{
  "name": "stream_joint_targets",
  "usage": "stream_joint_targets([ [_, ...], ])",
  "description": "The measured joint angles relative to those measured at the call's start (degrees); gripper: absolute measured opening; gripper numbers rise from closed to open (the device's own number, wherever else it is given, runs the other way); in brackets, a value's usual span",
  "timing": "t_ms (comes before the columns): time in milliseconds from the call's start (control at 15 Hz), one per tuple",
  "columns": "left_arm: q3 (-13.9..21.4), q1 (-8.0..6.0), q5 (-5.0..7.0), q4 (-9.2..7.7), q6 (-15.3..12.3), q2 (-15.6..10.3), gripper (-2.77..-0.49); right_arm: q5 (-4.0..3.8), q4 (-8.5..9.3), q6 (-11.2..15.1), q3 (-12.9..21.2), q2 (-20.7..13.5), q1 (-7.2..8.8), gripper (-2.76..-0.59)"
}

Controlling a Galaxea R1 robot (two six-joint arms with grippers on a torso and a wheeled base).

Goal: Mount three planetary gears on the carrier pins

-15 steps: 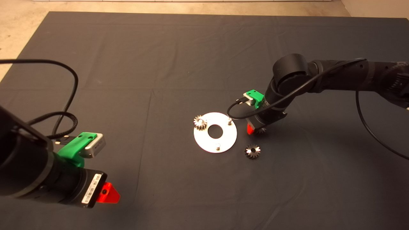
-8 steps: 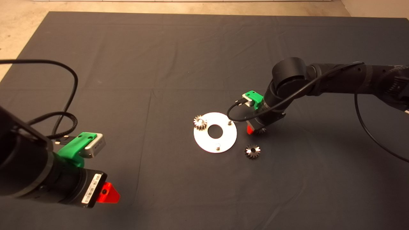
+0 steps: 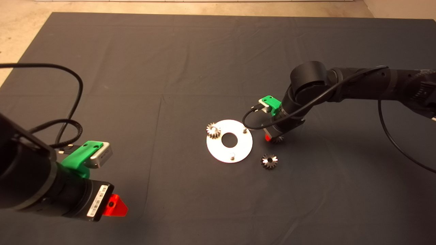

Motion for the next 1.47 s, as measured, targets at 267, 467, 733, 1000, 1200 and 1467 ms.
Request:
stream_joint_targets([
  [267,0.0,0.0,0.0,0.0,0.46,-0.05,-0.79,-0.04,0.0,-0.02,0.02,0.0,0.0,-2.19],
  [467,0.0,0.0,0.02,0.01,0.68,-0.51,-0.79,-0.04,0.0,-0.02,0.02,0.0,0.0,-2.2],
  [733,0.16,0.0,0.0,-0.02,0.84,-0.66,-0.79,-0.02,0.0,0.0,0.02,0.0,-0.02,-2.22],
  [1000,0.26,0.0,0.02,-0.02,0.85,-0.79,-0.79,-0.02,-0.02,-0.01,0.1,0.02,-0.11,-2.26],
  [1200,0.26,0.0,0.0,-0.02,0.85,-0.77,-0.79,-0.45,-0.02,0.0,0.1,0.52,-0.11,-2.27],
  [1467,0.59,0.0,0.0,-0.18,0.85,-0.79,-0.79,-0.21,0.43,0.22,-0.35,2.93,-0.11,-2.3],
])
